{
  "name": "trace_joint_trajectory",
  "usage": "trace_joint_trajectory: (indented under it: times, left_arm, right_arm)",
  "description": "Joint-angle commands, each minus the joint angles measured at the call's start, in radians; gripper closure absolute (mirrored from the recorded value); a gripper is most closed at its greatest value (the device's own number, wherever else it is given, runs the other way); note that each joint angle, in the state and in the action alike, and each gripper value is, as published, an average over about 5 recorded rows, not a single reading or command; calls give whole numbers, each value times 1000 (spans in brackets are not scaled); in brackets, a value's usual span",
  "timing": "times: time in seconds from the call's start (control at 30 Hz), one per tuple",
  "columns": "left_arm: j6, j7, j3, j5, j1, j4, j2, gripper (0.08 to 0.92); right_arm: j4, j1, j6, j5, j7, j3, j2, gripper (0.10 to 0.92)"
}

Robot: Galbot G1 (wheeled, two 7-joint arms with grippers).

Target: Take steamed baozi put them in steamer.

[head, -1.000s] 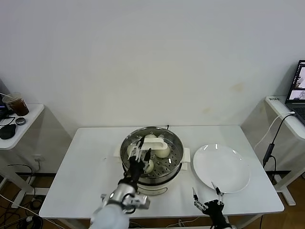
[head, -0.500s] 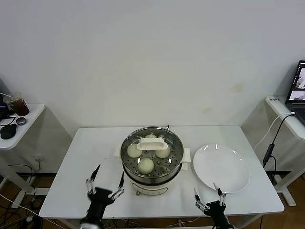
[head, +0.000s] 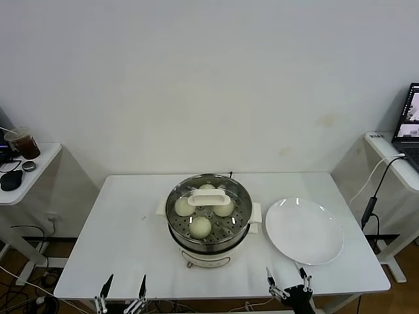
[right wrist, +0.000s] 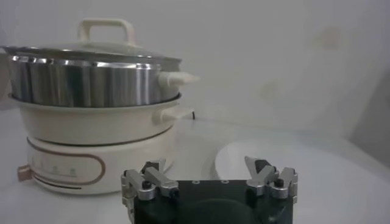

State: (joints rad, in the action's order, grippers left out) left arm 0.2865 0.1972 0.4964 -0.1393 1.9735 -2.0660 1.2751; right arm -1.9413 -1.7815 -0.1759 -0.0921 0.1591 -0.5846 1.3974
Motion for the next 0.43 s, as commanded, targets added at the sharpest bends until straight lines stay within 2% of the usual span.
trace_joint_trajectory:
  times: [0.03,0.43]
  left_arm:
    - [98,-68,56,-81,50,96,21,177]
    - [45,-113,66,-81,33,80,7,177]
  right_arm:
    - [-26,-41,18,-22,-16,12,-23,203]
    - [-26,-51,11,-11,-11,12,-13,203]
